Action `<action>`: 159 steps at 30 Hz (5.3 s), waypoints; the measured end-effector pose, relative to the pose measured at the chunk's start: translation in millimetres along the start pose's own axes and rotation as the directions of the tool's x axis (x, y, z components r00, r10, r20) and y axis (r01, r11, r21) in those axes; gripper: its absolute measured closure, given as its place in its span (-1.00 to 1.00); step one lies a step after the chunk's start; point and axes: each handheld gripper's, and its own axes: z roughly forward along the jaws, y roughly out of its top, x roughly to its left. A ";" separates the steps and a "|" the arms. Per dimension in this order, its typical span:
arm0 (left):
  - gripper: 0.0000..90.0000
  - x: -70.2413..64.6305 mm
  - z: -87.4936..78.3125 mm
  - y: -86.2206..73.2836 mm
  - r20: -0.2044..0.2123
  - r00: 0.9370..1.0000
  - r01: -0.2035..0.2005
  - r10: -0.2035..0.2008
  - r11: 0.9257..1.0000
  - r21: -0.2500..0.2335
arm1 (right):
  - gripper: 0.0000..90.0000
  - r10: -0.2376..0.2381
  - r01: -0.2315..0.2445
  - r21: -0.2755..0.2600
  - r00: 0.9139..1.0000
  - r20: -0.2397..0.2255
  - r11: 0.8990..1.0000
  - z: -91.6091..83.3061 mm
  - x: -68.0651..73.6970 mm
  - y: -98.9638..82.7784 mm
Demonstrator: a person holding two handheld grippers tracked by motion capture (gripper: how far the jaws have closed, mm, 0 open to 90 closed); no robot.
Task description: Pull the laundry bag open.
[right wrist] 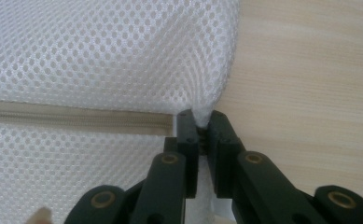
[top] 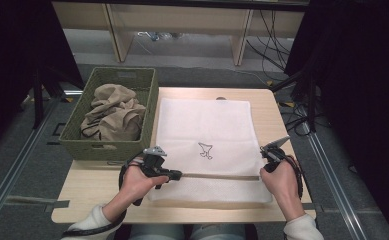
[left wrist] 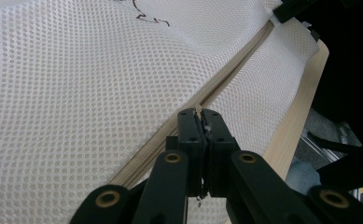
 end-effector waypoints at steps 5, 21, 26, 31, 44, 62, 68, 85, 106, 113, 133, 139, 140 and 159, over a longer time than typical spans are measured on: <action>0.93 0.5 -0.8 -1.3 0.001 1.000 0.002 -0.002 1.000 0.002 | 0.89 0.002 -0.002 -0.004 1.000 -0.003 1.000 0.2 0.2 0.0; 0.93 8.5 -8.8 -9.6 -0.005 0.999 0.033 -0.033 0.999 0.002 | 0.89 -0.002 0.002 0.008 1.000 -0.016 1.000 1.6 3.6 -0.1; 0.93 11.5 -13.1 -11.8 -0.011 0.999 0.032 -0.032 0.999 0.004 | 0.89 0.030 -0.030 0.015 0.999 -0.015 0.999 1.6 3.7 0.3; 0.93 13.7 -14.3 -13.4 -0.011 0.999 0.038 -0.038 0.999 0.006 | 0.89 0.013 -0.012 0.016 1.000 -0.021 1.000 0.6 5.2 0.0; 0.93 20.2 -23.7 -20.9 -0.028 0.998 0.057 -0.056 0.998 0.005 | 0.89 0.044 -0.044 0.020 0.999 0.000 0.999 0.9 4.8 -0.9; 0.93 27.0 -32.5 -27.4 -0.039 0.996 0.074 -0.074 0.997 0.002 | 0.89 0.018 -0.018 0.019 1.000 -0.003 1.000 2.1 6.9 -0.1; 0.93 28.9 -35.9 -30.1 -0.039 0.996 0.079 -0.079 0.997 0.005 | 0.89 0.022 -0.022 0.018 1.000 -0.006 1.000 4.3 5.7 0.1; 0.93 41.7 -53.1 -40.5 -0.076 0.991 0.111 -0.111 0.994 -0.005 | 0.89 0.013 -0.013 0.013 1.000 -0.001 1.000 3.9 1.2 -1.5; 0.93 60.0 -71.0 -53.2 -0.117 0.982 0.150 -0.150 0.989 -0.012 | 0.89 0.040 -0.040 0.029 0.999 -0.010 0.999 5.0 8.9 -0.8; 0.93 62.5 -73.7 -52.9 -0.144 0.979 0.148 -0.147 0.989 -0.005 | 0.89 0.038 -0.037 0.042 0.999 -0.017 0.998 6.7 7.5 -1.7; 0.93 51.1 -63.0 -50.5 -0.236 0.971 0.050 -0.030 0.996 0.076 | 0.40 -0.056 0.057 -0.117 0.998 0.014 0.991 -8.1 6.1 -2.1; 0.92 44.9 -56.8 -46.9 -0.282 0.958 -0.010 0.051 0.990 0.144 | 0.35 -0.072 0.071 -0.133 0.997 0.002 0.989 -7.3 9.1 -2.8; 0.92 42.3 -56.0 -45.3 -0.283 0.956 -0.024 0.074 0.984 0.176 | 0.35 -0.096 0.097 -0.137 0.995 0.010 0.986 -5.1 8.4 -2.9; 0.73 25.1 -21.3 -30.4 -0.156 0.976 -0.139 0.152 0.986 0.093 | 0.36 -0.165 0.157 -0.181 0.986 -0.030 0.971 1.3 19.2 -1.0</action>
